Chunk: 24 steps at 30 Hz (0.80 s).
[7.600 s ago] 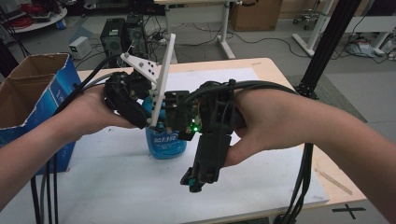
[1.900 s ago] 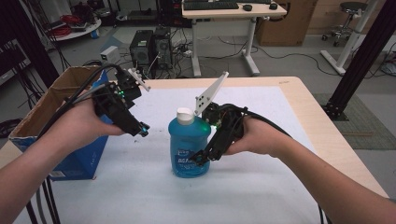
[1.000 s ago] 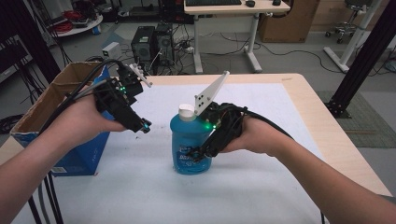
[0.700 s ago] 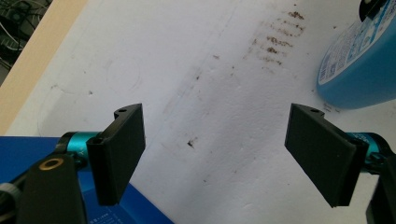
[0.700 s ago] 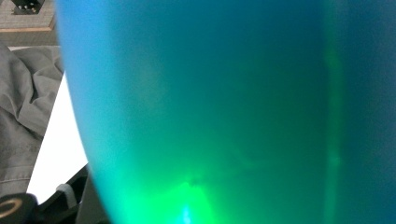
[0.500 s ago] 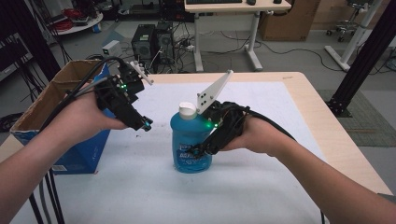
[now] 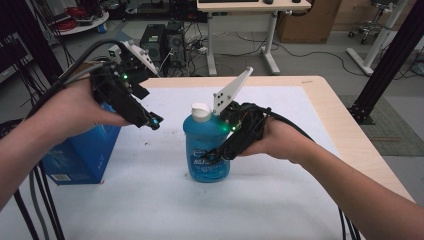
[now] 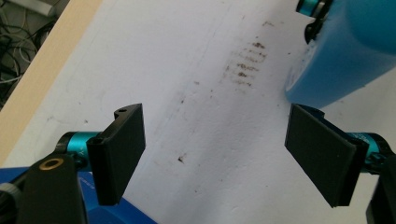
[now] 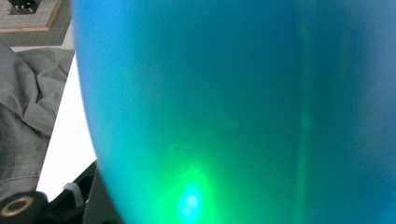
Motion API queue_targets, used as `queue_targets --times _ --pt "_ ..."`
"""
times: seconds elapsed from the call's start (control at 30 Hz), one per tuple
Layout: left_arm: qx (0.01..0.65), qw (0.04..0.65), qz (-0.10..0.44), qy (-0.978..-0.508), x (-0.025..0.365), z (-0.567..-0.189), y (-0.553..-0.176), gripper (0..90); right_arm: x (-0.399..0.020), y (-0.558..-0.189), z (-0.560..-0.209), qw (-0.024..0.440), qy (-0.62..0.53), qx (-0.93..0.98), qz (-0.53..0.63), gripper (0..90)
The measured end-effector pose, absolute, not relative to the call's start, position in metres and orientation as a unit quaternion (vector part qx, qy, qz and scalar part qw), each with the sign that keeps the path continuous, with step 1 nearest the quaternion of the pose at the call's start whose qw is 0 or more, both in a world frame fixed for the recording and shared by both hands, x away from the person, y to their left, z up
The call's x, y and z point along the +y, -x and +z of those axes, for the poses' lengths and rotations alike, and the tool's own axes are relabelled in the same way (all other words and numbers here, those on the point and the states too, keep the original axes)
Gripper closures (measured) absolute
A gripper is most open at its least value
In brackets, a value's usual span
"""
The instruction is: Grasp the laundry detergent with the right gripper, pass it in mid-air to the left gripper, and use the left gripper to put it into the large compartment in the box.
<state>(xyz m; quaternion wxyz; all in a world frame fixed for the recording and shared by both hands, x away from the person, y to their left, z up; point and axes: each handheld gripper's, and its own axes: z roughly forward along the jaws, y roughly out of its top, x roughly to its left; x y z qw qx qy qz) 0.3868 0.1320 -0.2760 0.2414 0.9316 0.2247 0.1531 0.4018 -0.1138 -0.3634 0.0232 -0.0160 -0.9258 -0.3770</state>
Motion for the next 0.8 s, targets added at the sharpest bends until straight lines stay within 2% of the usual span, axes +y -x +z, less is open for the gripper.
queue_targets --times 0.4,0.6,0.8 --pt "0.127 0.247 0.110 -0.954 0.114 -0.225 -0.383 20.4 -0.122 -0.401 -0.328 0.019 0.024 -0.923 -0.383 44.5" --pt "0.075 0.259 0.069 -0.960 0.099 -0.199 -0.382 20.4 -0.120 -0.400 -0.312 0.018 0.024 -0.921 -0.388 44.6" --pt "0.045 0.245 0.053 -0.967 0.085 -0.188 -0.382 20.5 -0.115 -0.398 -0.301 0.025 0.020 -0.917 -0.398 44.7"
